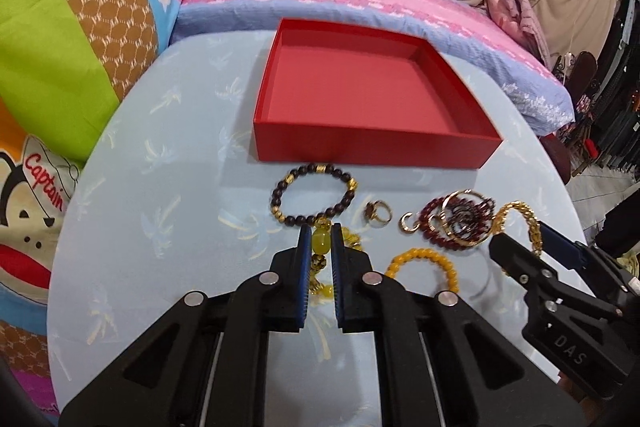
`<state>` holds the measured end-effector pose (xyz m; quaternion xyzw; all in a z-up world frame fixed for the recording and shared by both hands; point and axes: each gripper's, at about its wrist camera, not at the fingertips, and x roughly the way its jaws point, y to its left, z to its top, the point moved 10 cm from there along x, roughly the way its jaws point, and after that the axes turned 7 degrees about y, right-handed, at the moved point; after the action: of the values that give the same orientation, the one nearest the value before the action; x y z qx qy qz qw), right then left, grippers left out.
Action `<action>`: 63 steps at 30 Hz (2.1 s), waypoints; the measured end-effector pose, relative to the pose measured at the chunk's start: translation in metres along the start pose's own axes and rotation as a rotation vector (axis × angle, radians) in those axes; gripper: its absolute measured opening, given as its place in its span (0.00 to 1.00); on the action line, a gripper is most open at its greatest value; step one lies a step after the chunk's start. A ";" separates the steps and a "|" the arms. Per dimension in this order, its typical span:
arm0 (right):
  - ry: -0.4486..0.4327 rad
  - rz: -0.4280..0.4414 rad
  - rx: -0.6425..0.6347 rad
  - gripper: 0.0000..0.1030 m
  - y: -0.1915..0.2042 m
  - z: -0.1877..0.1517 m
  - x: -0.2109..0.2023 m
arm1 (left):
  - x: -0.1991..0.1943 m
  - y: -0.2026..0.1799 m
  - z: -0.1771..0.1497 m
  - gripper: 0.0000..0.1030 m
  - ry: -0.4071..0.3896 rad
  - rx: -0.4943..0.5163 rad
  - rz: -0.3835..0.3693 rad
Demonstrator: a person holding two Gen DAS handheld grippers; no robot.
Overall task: Organize jewelry
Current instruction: 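Lift and carry the gold bangle and yellow bracelet over the red box with both tools, then lower both bracelets into the red box and open both tools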
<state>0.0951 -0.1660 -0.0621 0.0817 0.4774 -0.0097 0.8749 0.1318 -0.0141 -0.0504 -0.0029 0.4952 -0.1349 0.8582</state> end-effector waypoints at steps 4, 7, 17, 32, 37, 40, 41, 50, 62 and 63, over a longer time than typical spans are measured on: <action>-0.022 0.017 -0.020 0.55 0.004 0.019 -0.010 | -0.017 -0.010 0.017 0.09 -0.028 0.035 -0.010; -0.043 0.031 -0.037 0.55 0.007 0.040 -0.015 | -0.026 -0.016 0.039 0.09 -0.060 0.061 -0.004; -0.076 0.046 -0.071 0.55 0.011 0.140 0.003 | -0.021 -0.025 0.147 0.09 -0.170 0.102 0.012; 0.011 -0.009 -0.076 0.55 0.005 0.228 0.106 | 0.083 -0.008 0.231 0.09 -0.121 0.096 0.075; 0.039 -0.035 -0.085 0.55 0.003 0.232 0.132 | 0.111 -0.004 0.236 0.09 -0.092 0.102 0.096; 0.049 -0.046 -0.078 0.55 -0.001 0.234 0.143 | 0.124 -0.001 0.237 0.09 -0.075 0.096 0.099; 0.050 -0.050 -0.077 0.55 -0.002 0.235 0.145 | 0.127 0.000 0.237 0.09 -0.071 0.094 0.099; 0.058 -0.075 -0.083 0.56 -0.006 0.240 0.158 | 0.140 0.003 0.245 0.09 -0.058 0.076 0.098; 0.040 -0.102 -0.103 0.62 -0.006 0.240 0.155 | 0.137 0.002 0.245 0.20 -0.074 0.071 0.122; 0.036 -0.104 -0.106 0.63 -0.005 0.240 0.153 | 0.136 0.002 0.245 0.21 -0.079 0.071 0.123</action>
<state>0.3777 -0.1982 -0.0636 0.0104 0.4963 -0.0285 0.8676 0.4051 -0.0756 -0.0407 0.0524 0.4553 -0.0992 0.8832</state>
